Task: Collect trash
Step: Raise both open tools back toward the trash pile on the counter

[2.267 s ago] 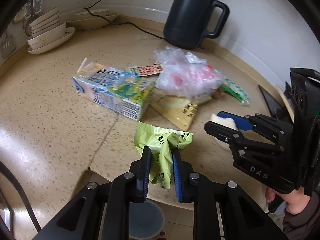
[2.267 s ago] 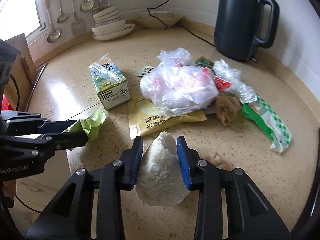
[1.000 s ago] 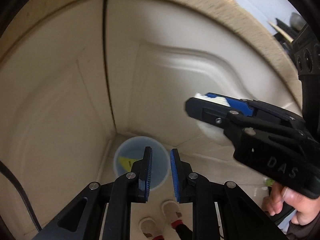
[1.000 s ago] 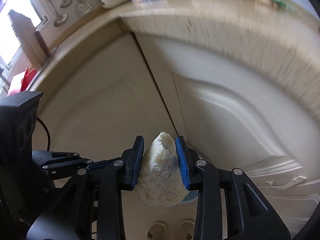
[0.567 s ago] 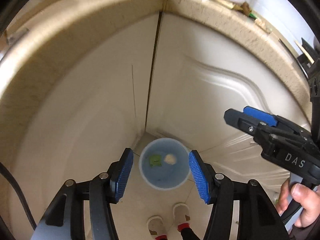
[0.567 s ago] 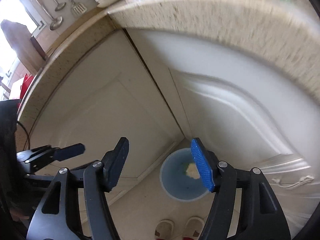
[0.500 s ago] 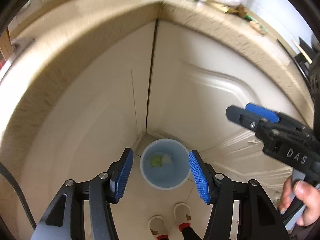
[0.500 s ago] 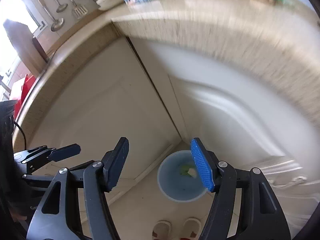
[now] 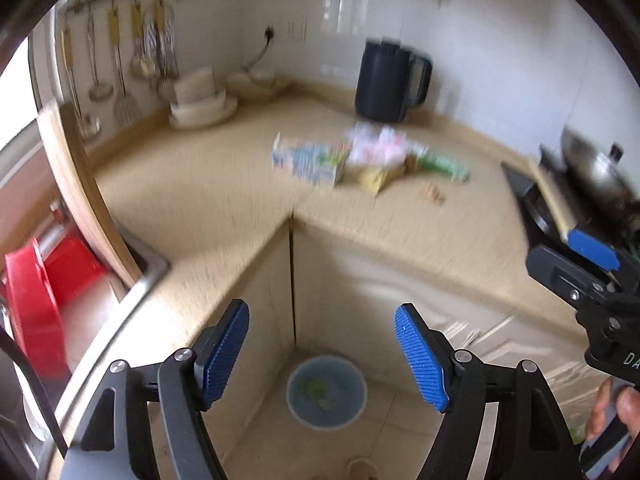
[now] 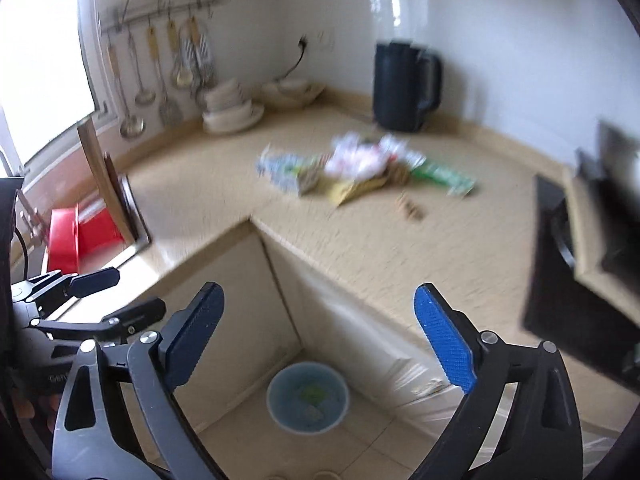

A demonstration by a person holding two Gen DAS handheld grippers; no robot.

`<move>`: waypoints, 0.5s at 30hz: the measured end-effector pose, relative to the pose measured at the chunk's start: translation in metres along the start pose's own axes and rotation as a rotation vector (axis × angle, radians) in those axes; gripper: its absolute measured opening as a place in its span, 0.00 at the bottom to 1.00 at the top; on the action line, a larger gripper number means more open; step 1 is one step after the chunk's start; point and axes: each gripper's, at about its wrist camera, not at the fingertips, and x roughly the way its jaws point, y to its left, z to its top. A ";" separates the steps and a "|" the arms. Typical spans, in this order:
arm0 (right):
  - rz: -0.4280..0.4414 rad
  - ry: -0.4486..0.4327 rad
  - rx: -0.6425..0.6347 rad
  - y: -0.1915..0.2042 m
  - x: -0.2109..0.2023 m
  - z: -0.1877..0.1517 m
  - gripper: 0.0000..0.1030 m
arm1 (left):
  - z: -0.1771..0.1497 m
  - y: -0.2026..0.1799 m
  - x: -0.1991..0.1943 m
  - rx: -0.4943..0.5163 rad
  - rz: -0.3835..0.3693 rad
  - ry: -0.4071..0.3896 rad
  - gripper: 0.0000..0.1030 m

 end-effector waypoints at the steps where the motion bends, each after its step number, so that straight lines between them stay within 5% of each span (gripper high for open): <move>1: -0.015 -0.018 0.005 -0.001 -0.011 0.006 0.97 | 0.003 0.000 -0.012 0.000 0.001 -0.017 0.81; 4: -0.057 -0.083 0.016 -0.002 -0.046 0.023 0.99 | -0.003 -0.010 -0.033 0.000 0.013 -0.102 0.86; 9: -0.095 -0.128 0.031 -0.006 -0.066 0.043 0.99 | -0.011 -0.009 -0.001 0.021 0.026 -0.164 0.94; 15: -0.117 -0.108 0.055 -0.028 -0.043 0.050 0.99 | 0.047 -0.020 -0.048 -0.014 0.027 -0.121 0.95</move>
